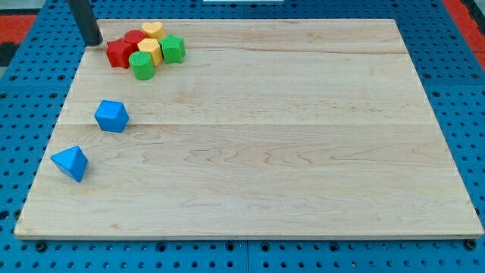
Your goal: Separate the red star from group of blocks
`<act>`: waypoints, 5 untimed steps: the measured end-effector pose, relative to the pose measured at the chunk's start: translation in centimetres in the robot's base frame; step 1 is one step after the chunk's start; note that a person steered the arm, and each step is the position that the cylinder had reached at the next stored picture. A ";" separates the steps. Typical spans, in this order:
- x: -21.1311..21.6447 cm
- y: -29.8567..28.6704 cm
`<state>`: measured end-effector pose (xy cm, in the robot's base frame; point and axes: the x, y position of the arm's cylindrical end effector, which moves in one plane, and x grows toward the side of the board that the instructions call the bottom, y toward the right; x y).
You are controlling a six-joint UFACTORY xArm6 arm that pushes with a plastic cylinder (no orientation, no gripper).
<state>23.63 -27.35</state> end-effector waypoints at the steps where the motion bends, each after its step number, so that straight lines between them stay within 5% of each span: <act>1: -2.0 2.3; 3: 9.6 4.7; 5: 8.2 1.8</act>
<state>31.81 -25.53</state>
